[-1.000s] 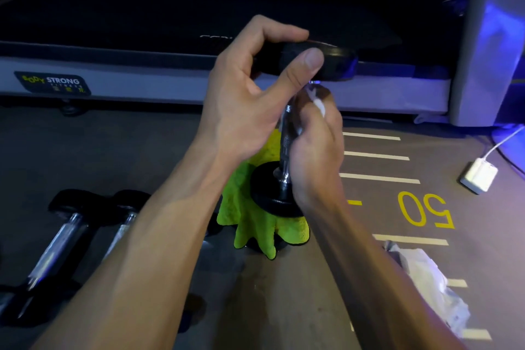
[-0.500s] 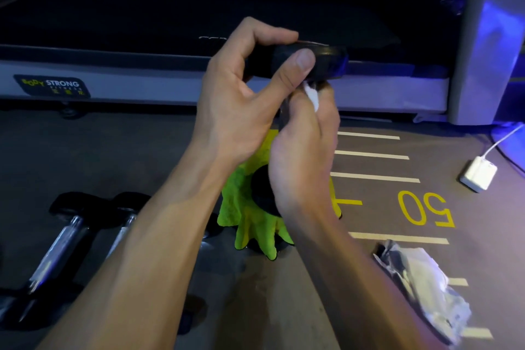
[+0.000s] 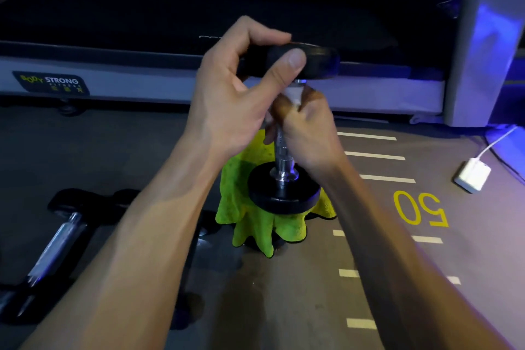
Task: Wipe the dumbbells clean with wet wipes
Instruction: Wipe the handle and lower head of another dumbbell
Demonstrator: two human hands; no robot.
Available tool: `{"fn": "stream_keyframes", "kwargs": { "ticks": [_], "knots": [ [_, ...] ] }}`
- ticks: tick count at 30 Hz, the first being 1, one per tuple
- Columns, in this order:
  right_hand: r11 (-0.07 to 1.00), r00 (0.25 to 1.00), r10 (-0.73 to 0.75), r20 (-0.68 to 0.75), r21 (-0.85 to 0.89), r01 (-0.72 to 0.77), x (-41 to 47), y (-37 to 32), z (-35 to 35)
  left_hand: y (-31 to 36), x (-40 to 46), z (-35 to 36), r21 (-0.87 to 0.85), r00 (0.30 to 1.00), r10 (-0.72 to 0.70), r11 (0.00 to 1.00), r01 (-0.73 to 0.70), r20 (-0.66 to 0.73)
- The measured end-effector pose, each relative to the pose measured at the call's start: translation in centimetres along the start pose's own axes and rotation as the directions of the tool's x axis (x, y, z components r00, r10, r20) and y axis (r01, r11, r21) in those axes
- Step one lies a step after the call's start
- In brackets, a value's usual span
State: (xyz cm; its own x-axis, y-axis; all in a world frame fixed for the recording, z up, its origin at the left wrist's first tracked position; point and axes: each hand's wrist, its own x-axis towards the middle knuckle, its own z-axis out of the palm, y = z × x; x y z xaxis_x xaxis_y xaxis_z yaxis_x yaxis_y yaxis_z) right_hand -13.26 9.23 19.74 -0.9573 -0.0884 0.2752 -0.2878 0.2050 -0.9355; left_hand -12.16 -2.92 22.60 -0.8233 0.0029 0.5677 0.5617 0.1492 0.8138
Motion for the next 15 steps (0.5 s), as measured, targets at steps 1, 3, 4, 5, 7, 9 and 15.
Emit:
{"fn": "stream_keyframes", "kwargs": {
  "ticks": [1,3,4,5,7,9,15],
  "knots": [
    [0.999,1.0,0.003,0.0,-0.052,-0.003,-0.5,0.2,-0.2,-0.2,-0.1,0.0,0.011,1.0,0.002,1.0,-0.001,-0.01],
    [0.993,0.998,0.045,0.04,-0.114,-0.04,-1.8,1.2,-0.6,-0.4,-0.2,0.0,0.026,1.0,-0.006,1.0,0.007,-0.022],
    [0.981,0.993,0.094,0.064,-0.175,-0.081,-2.8,1.8,-0.7,-0.4,-0.2,0.0,0.03,1.0,-0.01,0.999,0.011,-0.027],
    [0.956,0.985,0.154,0.08,-0.263,-0.129,-3.8,2.3,-0.8,-0.4,-0.2,0.0,0.028,0.999,-0.015,0.999,0.016,-0.033],
    [0.887,0.976,0.21,0.064,-0.433,-0.163,-5.2,2.8,-1.0,-0.4,-0.2,0.0,0.022,0.999,-0.025,0.999,0.026,-0.034],
    [0.813,0.978,0.201,0.05,-0.566,-0.138,-5.5,2.6,-1.2,-0.3,-0.2,0.1,0.037,0.999,-0.026,0.999,0.027,-0.027],
    [0.885,0.987,0.157,-0.031,-0.439,-0.154,-7.5,0.6,-0.5,-0.2,-0.4,0.0,0.045,0.999,-0.023,0.999,0.025,-0.034]
  ]
}}
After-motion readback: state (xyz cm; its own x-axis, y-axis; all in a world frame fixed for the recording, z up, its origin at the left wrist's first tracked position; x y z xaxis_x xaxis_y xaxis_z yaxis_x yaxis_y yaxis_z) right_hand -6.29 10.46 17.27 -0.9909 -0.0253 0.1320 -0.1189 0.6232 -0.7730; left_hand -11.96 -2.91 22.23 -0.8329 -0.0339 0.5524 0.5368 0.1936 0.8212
